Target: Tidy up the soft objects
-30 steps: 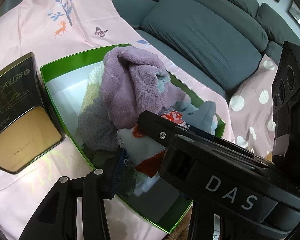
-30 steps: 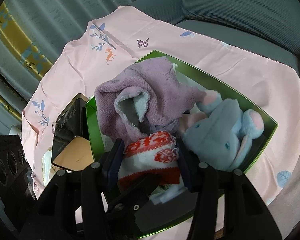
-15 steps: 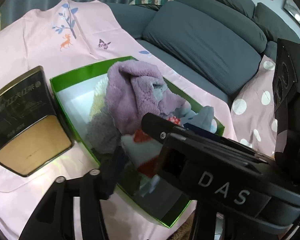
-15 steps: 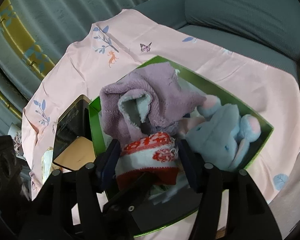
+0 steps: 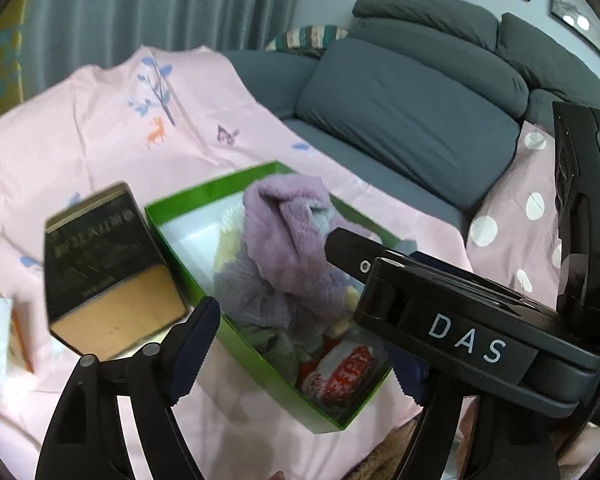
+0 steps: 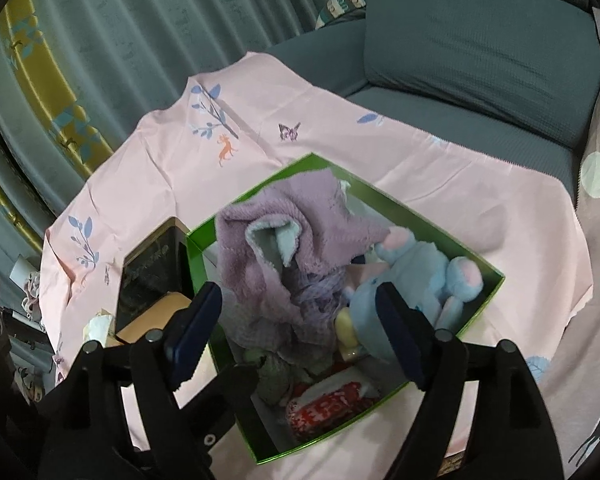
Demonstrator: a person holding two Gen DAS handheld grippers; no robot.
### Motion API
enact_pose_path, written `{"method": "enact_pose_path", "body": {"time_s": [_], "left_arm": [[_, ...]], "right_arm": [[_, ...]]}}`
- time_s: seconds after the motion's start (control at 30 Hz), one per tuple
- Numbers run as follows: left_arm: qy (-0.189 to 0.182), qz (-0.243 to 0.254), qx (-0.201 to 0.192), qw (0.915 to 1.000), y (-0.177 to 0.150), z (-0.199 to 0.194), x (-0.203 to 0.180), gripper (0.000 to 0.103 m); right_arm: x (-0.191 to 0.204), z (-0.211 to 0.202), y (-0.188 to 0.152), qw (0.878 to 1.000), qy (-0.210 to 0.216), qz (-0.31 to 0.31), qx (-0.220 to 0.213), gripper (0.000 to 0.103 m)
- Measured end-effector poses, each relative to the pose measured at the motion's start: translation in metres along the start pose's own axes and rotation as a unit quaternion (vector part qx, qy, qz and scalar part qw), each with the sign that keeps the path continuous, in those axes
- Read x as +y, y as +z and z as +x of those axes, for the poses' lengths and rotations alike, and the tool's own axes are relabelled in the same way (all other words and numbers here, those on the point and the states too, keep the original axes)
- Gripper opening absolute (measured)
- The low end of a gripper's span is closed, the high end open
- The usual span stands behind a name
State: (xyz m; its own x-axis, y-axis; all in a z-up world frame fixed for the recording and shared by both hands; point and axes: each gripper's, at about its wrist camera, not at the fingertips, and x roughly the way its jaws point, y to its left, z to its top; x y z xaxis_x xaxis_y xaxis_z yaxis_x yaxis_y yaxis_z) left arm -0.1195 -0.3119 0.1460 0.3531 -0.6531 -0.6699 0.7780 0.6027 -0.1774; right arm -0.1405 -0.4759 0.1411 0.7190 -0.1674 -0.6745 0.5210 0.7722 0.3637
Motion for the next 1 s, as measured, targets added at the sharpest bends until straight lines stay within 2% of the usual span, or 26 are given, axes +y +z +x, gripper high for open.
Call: {"method": "enact_pose_path", "body": {"time_s": [0.17,0.33,0.57,0.8,1.0], "left_arm": [[0.005,-0.005,-0.021,0.9997,0.001,-0.02,0.004,0.085],[0.004,-0.012,-0.047,0.9988,0.0,-0.042,0.007,0.085],[0.041,-0.025,-0.08,0.9957,-0.001,-0.064,0.017,0.088],[0.062,-0.048,-0.092,0.9927,-0.005,-0.075,0.03,0.088],[0.054,-0.057,-0.085,0.9933,-0.009,-0.078,0.033,0.088]], "right_arm": [[0.006,-0.019,0.001,0.999,-0.008,-0.011,-0.033,0.092],[0.008,-0.038,0.002,0.998,-0.002,-0.01,-0.064,0.097],[0.017,-0.056,-0.001,0.995,-0.014,-0.023,-0.094,0.1],[0.022,-0.076,-0.004,0.992,-0.027,-0.037,-0.121,0.101],[0.022,-0.098,-0.007,0.988,-0.033,-0.033,-0.147,0.102]]}}
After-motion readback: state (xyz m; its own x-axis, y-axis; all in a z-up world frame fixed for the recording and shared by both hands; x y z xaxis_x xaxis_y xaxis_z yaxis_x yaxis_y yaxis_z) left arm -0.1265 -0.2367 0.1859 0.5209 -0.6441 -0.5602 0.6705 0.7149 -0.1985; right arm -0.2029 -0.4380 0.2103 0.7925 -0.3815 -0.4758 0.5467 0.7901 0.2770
